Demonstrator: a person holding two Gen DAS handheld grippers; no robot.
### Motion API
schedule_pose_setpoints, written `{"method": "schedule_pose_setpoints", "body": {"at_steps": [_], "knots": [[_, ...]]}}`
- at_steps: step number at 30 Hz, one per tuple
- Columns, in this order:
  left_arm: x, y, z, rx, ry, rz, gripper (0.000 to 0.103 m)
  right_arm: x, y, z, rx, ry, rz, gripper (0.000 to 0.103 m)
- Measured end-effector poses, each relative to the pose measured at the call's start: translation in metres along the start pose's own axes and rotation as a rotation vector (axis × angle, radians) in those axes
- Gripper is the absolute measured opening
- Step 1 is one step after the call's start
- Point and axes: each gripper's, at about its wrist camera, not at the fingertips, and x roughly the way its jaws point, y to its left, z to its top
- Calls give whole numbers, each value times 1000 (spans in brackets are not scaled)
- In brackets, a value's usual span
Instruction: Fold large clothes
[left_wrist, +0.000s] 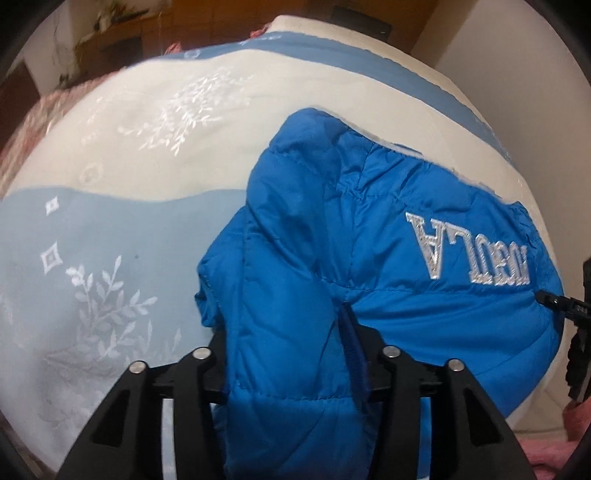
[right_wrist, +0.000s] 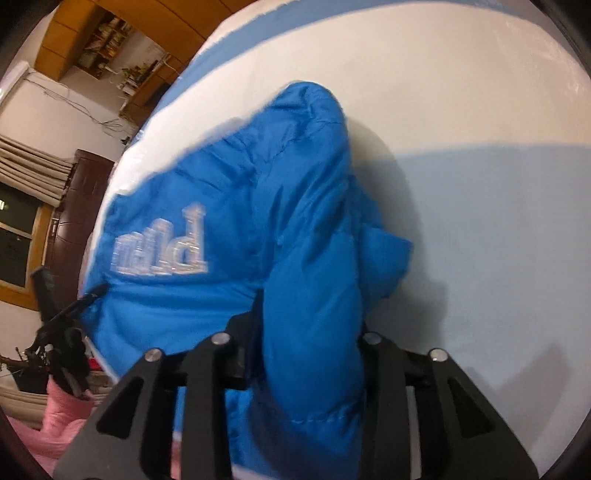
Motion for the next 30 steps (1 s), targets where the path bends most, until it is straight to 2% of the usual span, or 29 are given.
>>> {"method": "schedule_pose_setpoints", "body": {"at_steps": [2,4,7,11,13,16,18,21,23,24,26,30], "knots": [[4,-2,-3,10,-17,12,52,9,-9,-6,35,-27,36,37],[7,0,-5,9,-33,12,53,9,-8,-8,45,-38,35,38],[8,2,-7,5,-40,16,55,10,2,-8,24,-49,-17,40],[0,-1,-1,0,-8,36,55,-2,13,-11,54,-58,-83,48],[-8,-9,5,-9,1,44,55,-14,25,-13,39,-75,-108,47],[-37,-9,2,8,-35,77,55,-36,43,-21,-8,-109,-193,49],[-56,-11,-1,26,-68,90,55,-55,54,-26,-49,-149,-305,53],[-72,-16,-7,26,-81,71,55,-77,63,-36,-86,-188,-296,53],[-73,-23,-11,36,-88,88,55,-78,77,-42,-136,-181,-273,46],[-72,-25,-13,43,-92,97,55,-75,83,-46,-158,-164,-251,40],[-68,-33,-17,65,-95,109,55,-65,87,-52,-175,-133,-228,34],[-54,-40,-29,95,-76,148,55,-39,80,-68,-169,-88,-242,34]]}}
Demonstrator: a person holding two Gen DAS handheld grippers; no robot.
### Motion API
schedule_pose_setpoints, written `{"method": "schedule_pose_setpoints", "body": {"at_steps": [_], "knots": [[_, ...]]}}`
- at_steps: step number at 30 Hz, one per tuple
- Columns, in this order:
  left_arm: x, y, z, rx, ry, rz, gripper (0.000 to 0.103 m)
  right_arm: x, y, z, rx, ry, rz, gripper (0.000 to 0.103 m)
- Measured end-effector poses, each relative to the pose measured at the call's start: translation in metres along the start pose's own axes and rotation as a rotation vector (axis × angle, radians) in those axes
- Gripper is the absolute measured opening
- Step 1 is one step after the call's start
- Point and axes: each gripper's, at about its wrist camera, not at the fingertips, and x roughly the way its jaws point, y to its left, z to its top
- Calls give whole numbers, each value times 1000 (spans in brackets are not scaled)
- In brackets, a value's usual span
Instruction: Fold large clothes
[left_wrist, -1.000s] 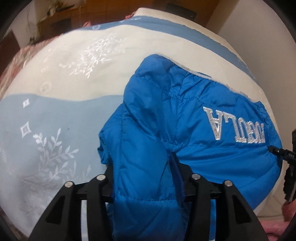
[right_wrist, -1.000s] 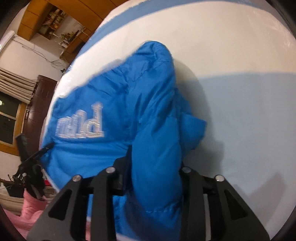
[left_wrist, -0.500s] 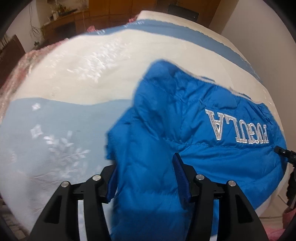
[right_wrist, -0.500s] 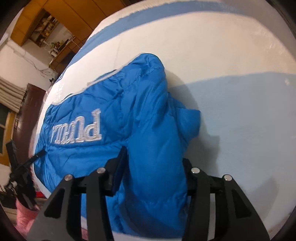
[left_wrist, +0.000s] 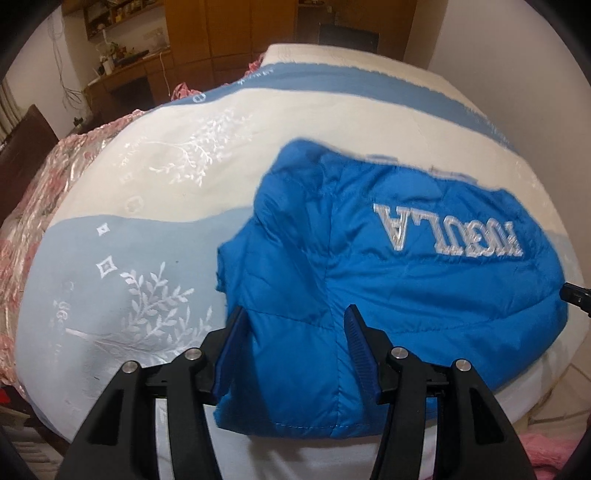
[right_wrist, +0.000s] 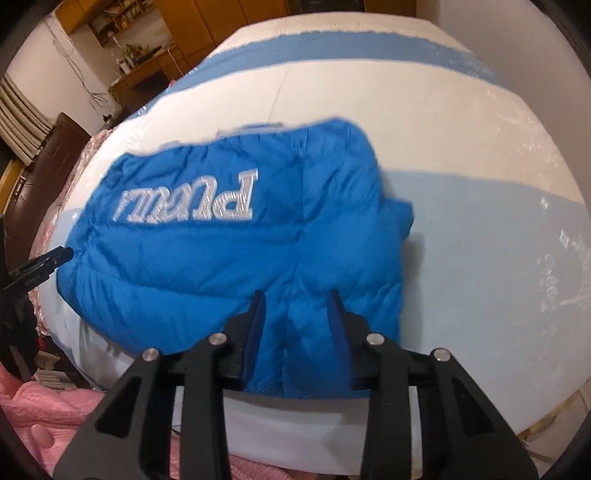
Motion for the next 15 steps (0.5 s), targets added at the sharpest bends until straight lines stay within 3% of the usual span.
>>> {"method": "schedule_pose_setpoints", "body": {"at_steps": [3,9,15], "knots": [[10,-4,-5,30,13,17,55,21,-6,-9,33,16,-10,32],[25,-6,-18,49,37,26,57,46,-19,-21,114,-7,53,31],[26,-6,-22,43,28,19,57,48,-13,-22,127,-23,20,31]]}}
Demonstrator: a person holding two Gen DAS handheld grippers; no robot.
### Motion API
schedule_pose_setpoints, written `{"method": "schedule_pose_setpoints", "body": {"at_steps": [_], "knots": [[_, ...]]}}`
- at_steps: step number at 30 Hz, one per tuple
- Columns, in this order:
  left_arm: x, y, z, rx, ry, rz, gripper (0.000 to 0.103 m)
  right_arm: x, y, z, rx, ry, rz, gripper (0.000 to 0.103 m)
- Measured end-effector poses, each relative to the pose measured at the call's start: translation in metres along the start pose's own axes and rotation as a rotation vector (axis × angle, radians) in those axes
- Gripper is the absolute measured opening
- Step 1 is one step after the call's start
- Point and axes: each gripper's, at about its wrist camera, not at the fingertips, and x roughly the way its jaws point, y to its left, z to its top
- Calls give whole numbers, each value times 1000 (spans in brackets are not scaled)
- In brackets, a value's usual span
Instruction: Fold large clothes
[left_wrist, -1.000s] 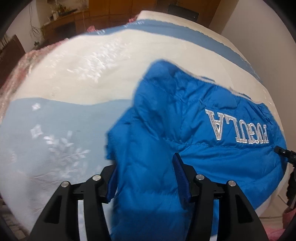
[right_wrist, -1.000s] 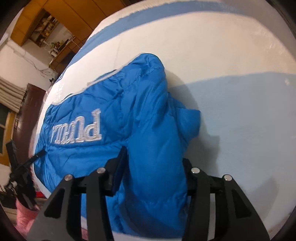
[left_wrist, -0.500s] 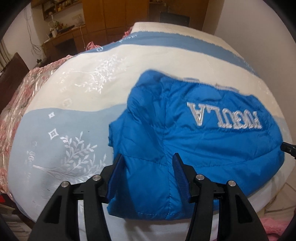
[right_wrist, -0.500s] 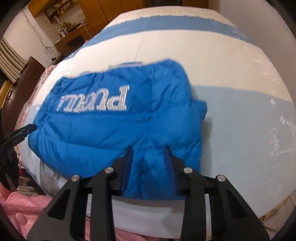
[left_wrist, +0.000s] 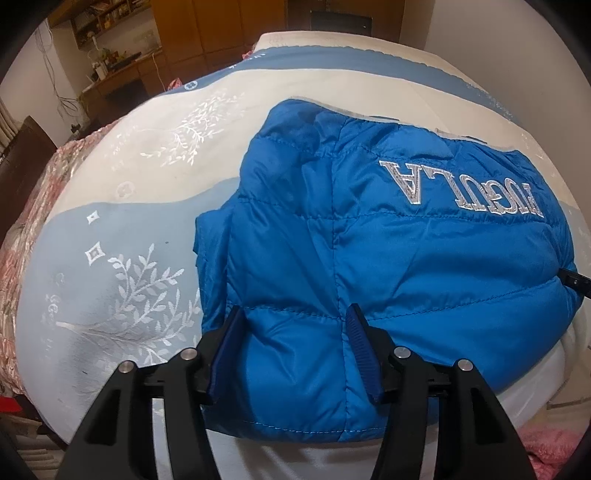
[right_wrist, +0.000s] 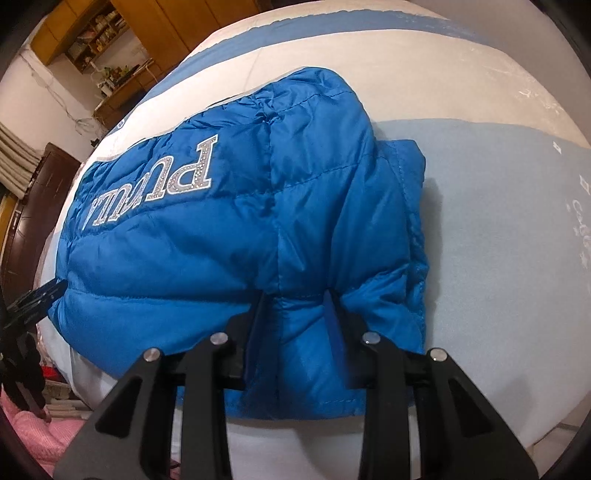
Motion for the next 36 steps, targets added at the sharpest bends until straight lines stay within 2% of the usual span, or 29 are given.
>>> {"method": "schedule_pose_setpoints", "body": {"at_steps": [4,10,12,17,24,36], "knots": [[-4,1,0,-5,3,-9,57,-8,-3,3,45,8,19,32],[-15,8,3,-19,12,-41,58,-29,0,7,36,17,23,36],[-17,10,5,-22,14,-43,68,-37,3,9,25,10,15,36],[-22,18,11,-34,15,-45,80,-51,2,16,28,-12,-7,38],[-19,29,23,-52,27,-66,89,-36,-9,16,61,23,-34,39],[19,38,37,-71,112,-149,91,-18,-17,21,108,56,-20,40]]}}
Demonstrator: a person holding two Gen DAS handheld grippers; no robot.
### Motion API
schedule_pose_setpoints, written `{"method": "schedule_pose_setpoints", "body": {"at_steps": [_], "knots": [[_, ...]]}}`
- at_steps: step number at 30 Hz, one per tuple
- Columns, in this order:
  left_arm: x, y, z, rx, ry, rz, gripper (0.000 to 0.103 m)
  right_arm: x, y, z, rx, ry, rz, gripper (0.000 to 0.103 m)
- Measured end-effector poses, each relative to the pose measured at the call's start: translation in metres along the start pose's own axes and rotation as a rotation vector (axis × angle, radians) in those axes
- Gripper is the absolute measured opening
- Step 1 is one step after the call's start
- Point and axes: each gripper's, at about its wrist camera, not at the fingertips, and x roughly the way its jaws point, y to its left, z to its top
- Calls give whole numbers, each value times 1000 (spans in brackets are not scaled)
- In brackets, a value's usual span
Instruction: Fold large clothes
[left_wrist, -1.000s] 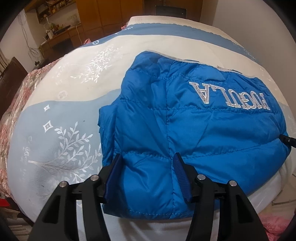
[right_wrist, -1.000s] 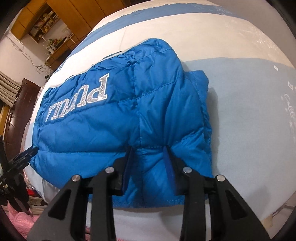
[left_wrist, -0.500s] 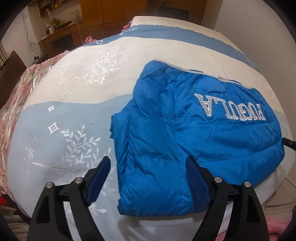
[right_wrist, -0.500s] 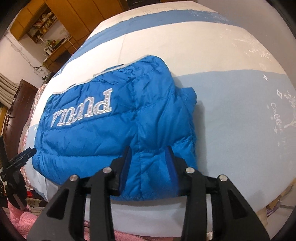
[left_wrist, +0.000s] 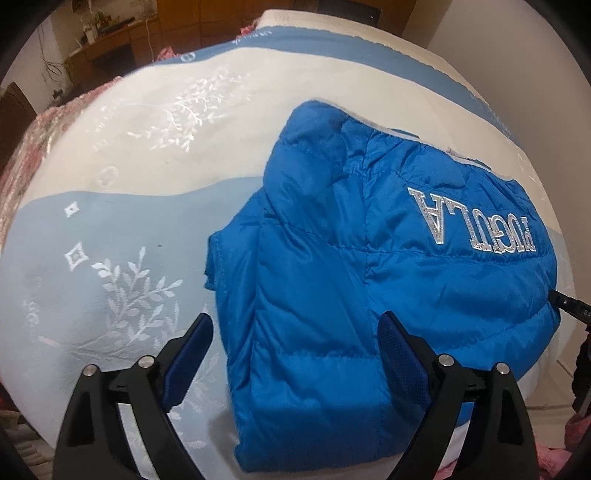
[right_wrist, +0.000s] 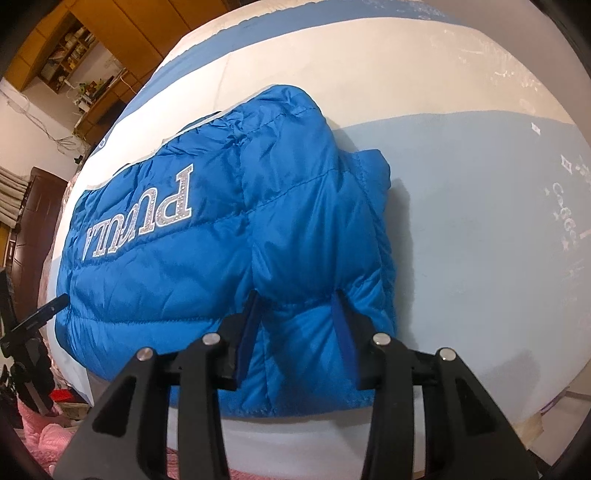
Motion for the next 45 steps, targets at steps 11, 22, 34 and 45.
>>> {"method": "schedule_pose_setpoints", "body": {"at_steps": [11,22,34,45], "knots": [[46,33,17,-139,104,-250,100,8,1,6,18,25,-18,44],[38,46,18,-179,57,-405,52,10,1,8,46,37,-29,45],[40,52,6,-217,-8,-379,52,17,6,12,11,36,-14,51],[22,44,-2,-254,-70,-333,43,17,-8,6,-22,18,65,51]]}}
